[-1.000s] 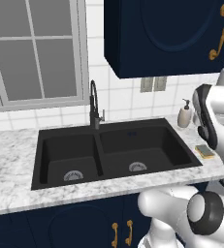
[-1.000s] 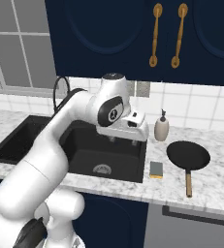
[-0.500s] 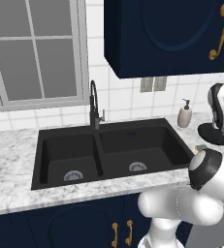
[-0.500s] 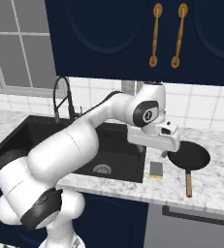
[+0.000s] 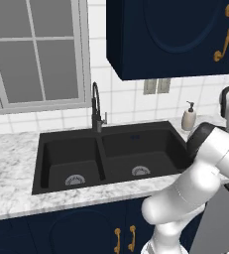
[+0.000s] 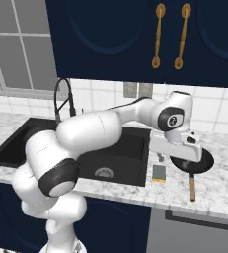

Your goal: Pick the pan and sponge and place them into the sink. Then turn on the water.

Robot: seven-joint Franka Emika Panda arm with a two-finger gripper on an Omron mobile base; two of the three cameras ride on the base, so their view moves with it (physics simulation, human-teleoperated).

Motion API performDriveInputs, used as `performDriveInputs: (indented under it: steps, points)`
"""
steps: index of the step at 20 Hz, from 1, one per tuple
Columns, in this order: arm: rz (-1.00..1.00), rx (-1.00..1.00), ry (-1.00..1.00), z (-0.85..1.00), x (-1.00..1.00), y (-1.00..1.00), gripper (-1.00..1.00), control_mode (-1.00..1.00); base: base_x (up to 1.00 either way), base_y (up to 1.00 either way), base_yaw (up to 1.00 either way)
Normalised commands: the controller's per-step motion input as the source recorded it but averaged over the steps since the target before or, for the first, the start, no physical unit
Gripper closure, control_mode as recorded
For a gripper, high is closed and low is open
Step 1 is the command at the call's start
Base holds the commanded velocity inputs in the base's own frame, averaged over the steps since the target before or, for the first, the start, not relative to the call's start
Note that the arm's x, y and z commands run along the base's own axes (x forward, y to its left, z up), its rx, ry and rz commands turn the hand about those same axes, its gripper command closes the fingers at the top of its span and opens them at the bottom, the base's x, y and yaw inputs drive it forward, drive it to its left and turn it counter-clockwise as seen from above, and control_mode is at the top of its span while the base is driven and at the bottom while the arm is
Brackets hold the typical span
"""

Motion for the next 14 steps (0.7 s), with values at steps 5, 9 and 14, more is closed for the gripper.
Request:
performDriveInputs:
  steps: [5,9,14]
  points:
    - [0.00,0.02,0.00,-0.37,0.14,-0.07,-1.00,-1.00,0.00,0.00,0.00]
    - [0.00,0.00,0.00,-0.24,0.18,-0.24,-1.00,-1.00,0.00,0.00,0.00]
    - [0.00,0.05,0.00,-0.27,0.30,-0.37,-1.00,-1.00,0.00,0.00,0.00]
